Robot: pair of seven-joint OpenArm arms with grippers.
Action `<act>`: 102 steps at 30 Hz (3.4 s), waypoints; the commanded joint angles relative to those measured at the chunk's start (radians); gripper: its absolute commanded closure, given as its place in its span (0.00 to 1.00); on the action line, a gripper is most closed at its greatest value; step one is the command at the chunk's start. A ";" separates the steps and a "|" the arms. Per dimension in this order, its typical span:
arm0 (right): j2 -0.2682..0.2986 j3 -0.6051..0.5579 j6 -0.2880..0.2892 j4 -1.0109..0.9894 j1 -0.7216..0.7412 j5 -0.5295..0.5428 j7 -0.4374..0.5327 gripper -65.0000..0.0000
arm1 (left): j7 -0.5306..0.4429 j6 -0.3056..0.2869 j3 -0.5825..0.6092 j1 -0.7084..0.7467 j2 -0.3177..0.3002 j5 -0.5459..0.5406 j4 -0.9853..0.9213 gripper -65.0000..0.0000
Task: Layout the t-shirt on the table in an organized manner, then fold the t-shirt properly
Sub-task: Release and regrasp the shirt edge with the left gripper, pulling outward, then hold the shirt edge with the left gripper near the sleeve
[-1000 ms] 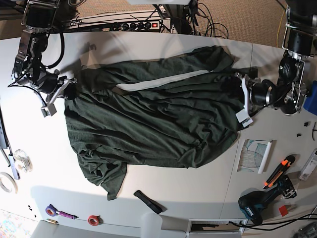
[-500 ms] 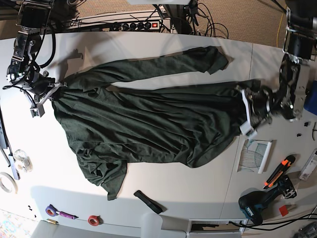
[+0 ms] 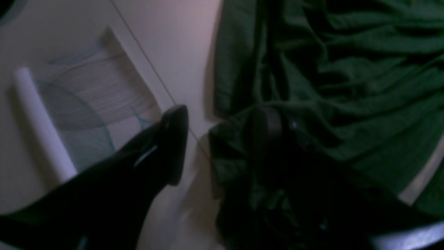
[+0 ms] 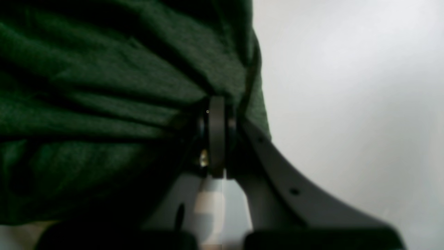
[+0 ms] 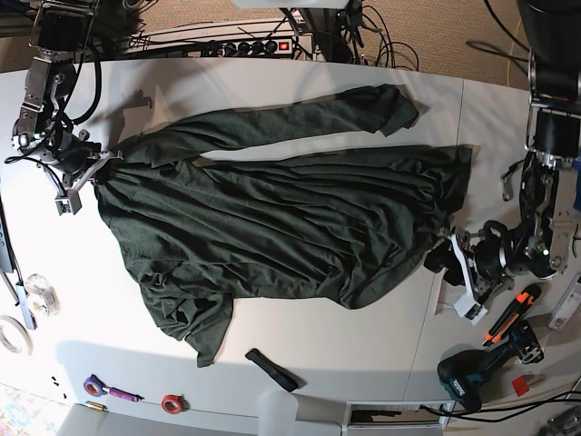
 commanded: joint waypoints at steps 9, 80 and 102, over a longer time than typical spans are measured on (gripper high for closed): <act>0.019 0.005 -0.008 0.004 0.002 -0.016 -0.023 1.00 | -0.011 -0.060 -0.007 -0.089 0.063 -0.057 -0.205 0.52; 0.008 0.005 -0.008 0.003 0.002 -0.071 0.004 1.00 | 0.071 -0.155 -0.184 0.642 -0.127 -0.043 0.662 0.50; 0.008 0.005 -0.008 0.003 0.002 -0.071 0.003 1.00 | -0.109 -0.059 -0.077 0.595 -0.124 0.264 0.579 0.59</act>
